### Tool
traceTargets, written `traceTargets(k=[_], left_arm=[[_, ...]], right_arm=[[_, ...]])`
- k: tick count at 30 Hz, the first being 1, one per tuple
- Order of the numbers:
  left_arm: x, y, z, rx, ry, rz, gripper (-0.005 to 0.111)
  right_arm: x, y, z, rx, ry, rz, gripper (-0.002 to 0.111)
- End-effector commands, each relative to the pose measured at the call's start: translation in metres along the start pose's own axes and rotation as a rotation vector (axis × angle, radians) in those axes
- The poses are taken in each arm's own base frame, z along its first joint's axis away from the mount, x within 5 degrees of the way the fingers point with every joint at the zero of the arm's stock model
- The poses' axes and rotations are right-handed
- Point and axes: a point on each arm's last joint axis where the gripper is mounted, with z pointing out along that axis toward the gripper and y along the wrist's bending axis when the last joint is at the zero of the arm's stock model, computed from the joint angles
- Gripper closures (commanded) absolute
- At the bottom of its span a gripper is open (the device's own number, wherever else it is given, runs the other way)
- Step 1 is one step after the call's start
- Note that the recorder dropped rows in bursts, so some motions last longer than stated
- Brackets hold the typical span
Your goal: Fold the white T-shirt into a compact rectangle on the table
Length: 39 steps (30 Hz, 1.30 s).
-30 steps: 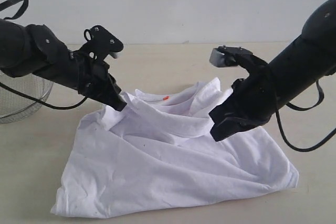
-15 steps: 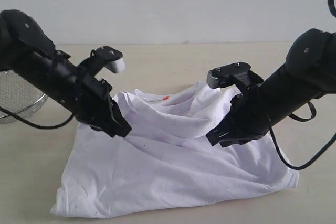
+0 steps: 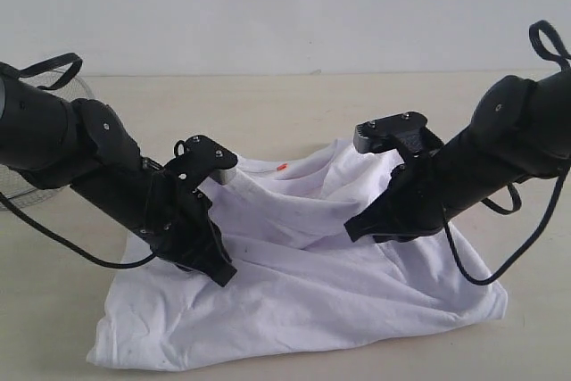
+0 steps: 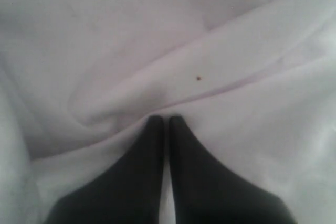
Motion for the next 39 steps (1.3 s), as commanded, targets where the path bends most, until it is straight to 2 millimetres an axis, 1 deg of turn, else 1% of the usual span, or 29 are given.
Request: traceTargets(k=[1,6,10,12,16,19,21,23,24,26,28,30,31,33,35,37,39], left_arm=[[0.008,0.003,0.011,-0.016,0.053,-0.031,0.102],[0.008,0.003,0.011,-0.021,0.063,-0.03,0.102],[0.009,0.003,0.011,-0.016,0.068,-0.031,0.102],[0.009,0.002,0.011,-0.014,0.069,-0.031,0.102],[0.009,0.002,0.011,-0.012,0.071,-0.031,0.102],[0.009,0.002,0.011,-0.009,0.073,-0.031,0.102],[0.009,0.002,0.011,-0.01,0.074,-0.029,0.102],[0.01,0.003,0.011,-0.016,0.081,-0.025,0.102],[0.01,0.003,0.011,-0.019,0.085,-0.024,0.102],[0.011,0.004,0.011,-0.031,0.091,-0.022,0.102],[0.011,0.004,0.011,-0.034,0.091,-0.028,0.102],[0.011,0.004,0.011,-0.034,0.092,-0.025,0.102],[0.011,0.004,0.011,-0.034,0.092,-0.025,0.102],[0.011,0.004,0.011,-0.034,0.092,-0.025,0.102],[0.011,0.004,0.011,-0.037,0.09,-0.025,0.102],[0.011,0.005,0.011,-0.04,0.087,-0.025,0.102],[0.01,0.005,0.011,-0.042,0.085,-0.025,0.102]], right_arm=[[-0.003,0.002,0.0,-0.001,-0.03,0.007,0.109],[-0.008,0.018,0.003,0.012,-0.066,-0.054,0.109],[-0.022,0.026,0.002,0.048,-0.148,-0.084,0.109],[-0.034,0.027,0.001,0.055,-0.184,-0.088,0.109],[-0.058,0.023,0.018,0.069,-0.219,-0.096,0.109],[-0.086,0.019,0.033,0.079,-0.269,-0.102,0.109],[-0.105,0.017,0.036,0.093,-0.323,-0.116,0.109],[-0.122,0.014,0.033,0.102,-0.367,-0.129,0.109],[-0.132,0.012,0.028,0.108,-0.396,-0.13,0.109],[-0.145,0.009,0.018,0.115,-0.442,-0.135,0.109],[-0.156,0.005,0.001,0.109,-0.464,-0.156,0.109],[-0.156,0.004,-0.014,0.038,-0.397,-0.181,0.109],[-0.152,0.003,-0.021,-0.003,-0.348,-0.168,0.109],[-0.144,0.001,-0.029,-0.023,-0.261,-0.156,0.109],[-0.135,-0.004,-0.034,0.024,-0.186,-0.176,0.109],[-0.125,-0.009,-0.035,0.087,-0.096,-0.184,0.109],[-0.115,-0.012,-0.034,0.106,-0.002,-0.173,0.109]])
